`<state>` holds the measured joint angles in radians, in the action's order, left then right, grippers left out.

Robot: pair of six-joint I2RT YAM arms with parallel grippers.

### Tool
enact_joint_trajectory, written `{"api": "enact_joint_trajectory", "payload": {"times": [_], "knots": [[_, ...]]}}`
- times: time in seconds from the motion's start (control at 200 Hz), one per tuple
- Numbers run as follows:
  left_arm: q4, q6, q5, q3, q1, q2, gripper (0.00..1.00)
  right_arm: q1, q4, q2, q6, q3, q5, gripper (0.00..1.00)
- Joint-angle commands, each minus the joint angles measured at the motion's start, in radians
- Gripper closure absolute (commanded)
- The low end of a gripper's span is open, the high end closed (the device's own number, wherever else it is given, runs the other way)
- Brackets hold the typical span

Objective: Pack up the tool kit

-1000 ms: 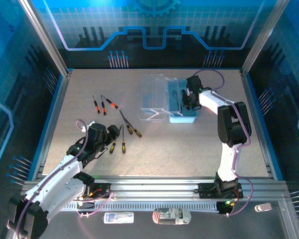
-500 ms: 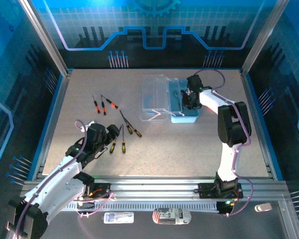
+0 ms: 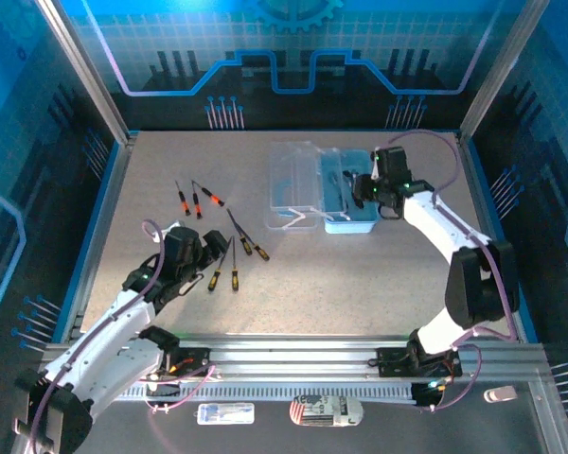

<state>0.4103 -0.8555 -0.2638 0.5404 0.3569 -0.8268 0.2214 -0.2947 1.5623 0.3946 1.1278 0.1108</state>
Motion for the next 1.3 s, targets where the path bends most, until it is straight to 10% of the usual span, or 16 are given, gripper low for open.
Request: {"api": "enact_joint_trajectory", "payload": {"times": [0.0, 0.25, 0.58, 1.296], "knots": [[0.048, 0.048, 0.022, 0.058, -0.012, -0.036, 0.01, -0.005, 0.106, -0.082, 0.051, -0.115, -0.047, 0.65], [0.068, 0.079, 0.032, 0.090, -0.016, -0.123, 0.07, 0.055, 0.265, -0.207, 0.081, -0.315, -0.144, 0.70], [0.138, 0.119, 0.022, 0.148, -0.017, -0.316, 0.45, 0.229, 0.503, -0.321, 0.039, -0.521, -0.043, 0.77], [0.233, 0.084, 0.087, 0.183, -0.012, -0.554, 0.60, 0.231, 0.584, -0.330, 0.086, -0.567, -0.047, 0.75]]}}
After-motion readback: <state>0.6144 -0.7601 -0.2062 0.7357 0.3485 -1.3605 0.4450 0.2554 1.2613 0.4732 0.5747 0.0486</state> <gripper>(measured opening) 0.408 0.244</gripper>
